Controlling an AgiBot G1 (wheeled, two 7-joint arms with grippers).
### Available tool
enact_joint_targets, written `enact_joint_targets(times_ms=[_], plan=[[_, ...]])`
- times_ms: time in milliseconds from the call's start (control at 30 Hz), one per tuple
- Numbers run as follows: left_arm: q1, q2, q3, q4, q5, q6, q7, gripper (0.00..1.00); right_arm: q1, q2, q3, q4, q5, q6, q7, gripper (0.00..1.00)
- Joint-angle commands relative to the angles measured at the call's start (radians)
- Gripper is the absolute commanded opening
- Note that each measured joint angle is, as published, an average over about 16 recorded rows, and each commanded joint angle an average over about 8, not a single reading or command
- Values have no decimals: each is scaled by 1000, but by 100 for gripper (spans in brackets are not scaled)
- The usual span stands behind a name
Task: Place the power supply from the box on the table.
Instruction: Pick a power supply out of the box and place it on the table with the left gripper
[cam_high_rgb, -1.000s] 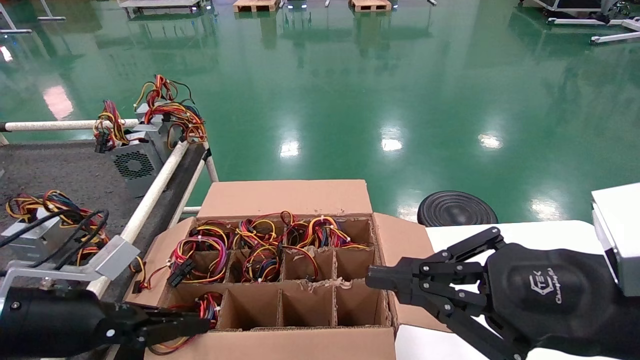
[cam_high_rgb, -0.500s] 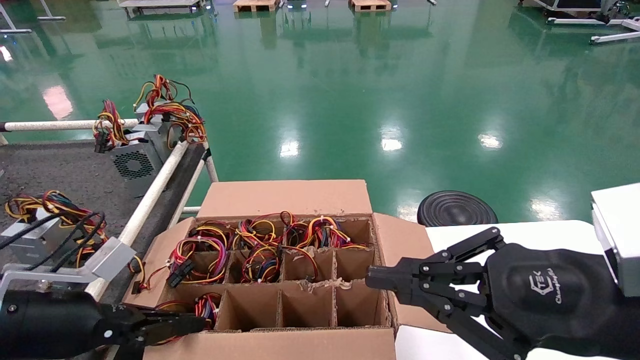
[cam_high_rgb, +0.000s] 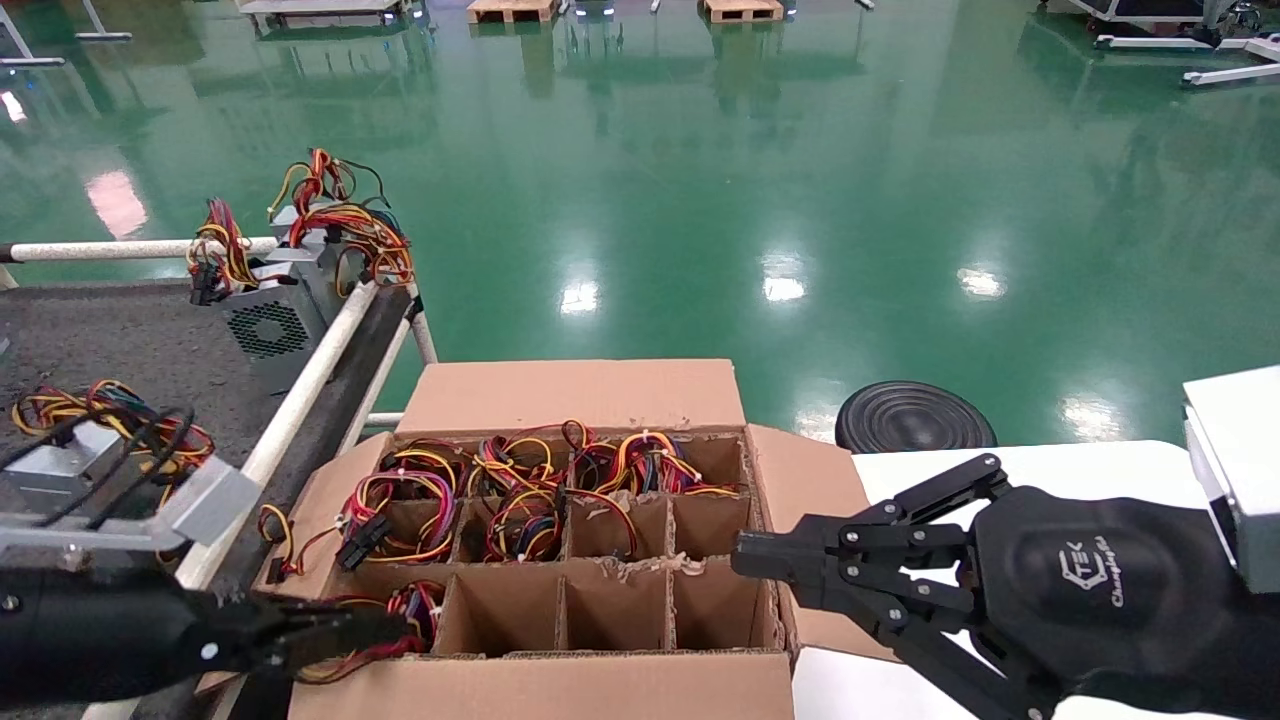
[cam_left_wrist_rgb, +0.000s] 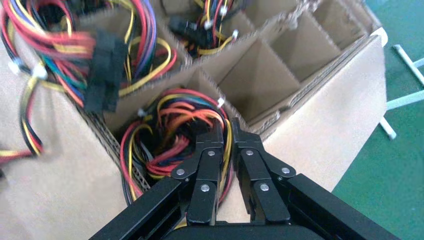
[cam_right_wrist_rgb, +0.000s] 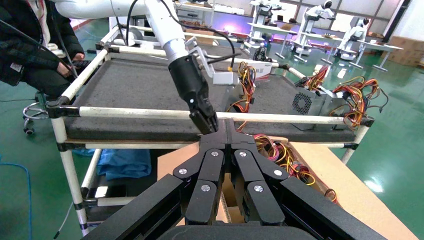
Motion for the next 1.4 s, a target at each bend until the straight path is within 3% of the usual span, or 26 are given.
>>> enact_joint_targets(times_ms=[33, 767, 1400], plan=[[-5, 0, -10, -1, -3, -2, 5, 0, 0, 0, 0, 0, 0, 0, 0, 0], [-151, 6, -81, -22, -74, 39, 86, 0, 0, 0, 0, 0, 0, 0, 0, 0], [-262, 59, -170, -43, -100, 36, 172, 0, 0, 0, 0, 0, 0, 0, 0, 0]])
